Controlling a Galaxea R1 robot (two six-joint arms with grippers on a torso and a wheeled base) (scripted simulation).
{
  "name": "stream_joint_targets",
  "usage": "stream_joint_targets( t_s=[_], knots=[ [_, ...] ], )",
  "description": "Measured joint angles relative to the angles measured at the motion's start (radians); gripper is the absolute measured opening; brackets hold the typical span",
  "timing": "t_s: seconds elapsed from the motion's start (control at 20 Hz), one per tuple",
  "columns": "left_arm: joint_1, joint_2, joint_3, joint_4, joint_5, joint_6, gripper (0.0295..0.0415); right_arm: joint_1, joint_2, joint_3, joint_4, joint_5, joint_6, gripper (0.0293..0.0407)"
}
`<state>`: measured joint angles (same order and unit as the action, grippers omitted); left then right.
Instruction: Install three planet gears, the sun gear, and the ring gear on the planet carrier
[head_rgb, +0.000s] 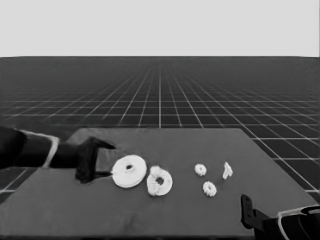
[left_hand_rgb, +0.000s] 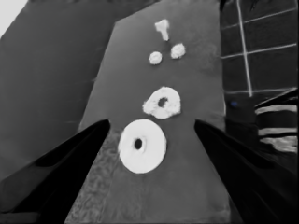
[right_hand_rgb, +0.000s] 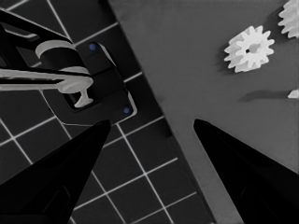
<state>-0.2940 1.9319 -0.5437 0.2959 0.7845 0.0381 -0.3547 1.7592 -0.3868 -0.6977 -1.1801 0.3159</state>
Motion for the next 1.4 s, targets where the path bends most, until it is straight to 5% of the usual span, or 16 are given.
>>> stream_joint_targets(
  t_s=[0.3,0.35,0.4,0.6,0.8,1.0,1.3,1.4],
  knots=[
    [-0.046,-0.170,0.121,0.014,-0.104,0.300,0.0385,0.000,0.000,0.000,0.000,0.000,0.000,0.0385],
    [-0.047,-0.173,0.123,0.014,-0.105,0.305,0.0385,0.308,0.281,-0.266,0.360,-0.232,0.436,0.0398],
    [-0.047,-0.175,0.124,0.014,-0.107,0.308,0.0385,0.390,0.498,-0.594,0.464,-0.262,0.583,0.0393],
    [-0.048,-0.177,0.126,0.014,-0.108,0.312,0.0385,0.385,0.780,-1.184,0.554,-0.289,0.613,0.0385],
    [-0.048,-0.177,0.126,0.014,-0.108,0.313,0.0385,0.383,0.828,-1.288,0.565,-0.293,0.597,0.0385],
    [-0.048,-0.177,0.126,0.014,-0.108,0.313,0.0385,0.222,0.888,-1.428,0.453,-0.181,0.540,0.0385],
    [-0.048,-0.177,0.126,0.014,-0.108,0.313,0.0385,0.205,0.901,-1.458,0.443,-0.164,0.528,0.0385],
    [-0.048,-0.177,0.126,0.014,-0.108,0.313,0.0385,0.205,0.900,-1.459,0.442,-0.164,0.528,0.0315]
  ],
)
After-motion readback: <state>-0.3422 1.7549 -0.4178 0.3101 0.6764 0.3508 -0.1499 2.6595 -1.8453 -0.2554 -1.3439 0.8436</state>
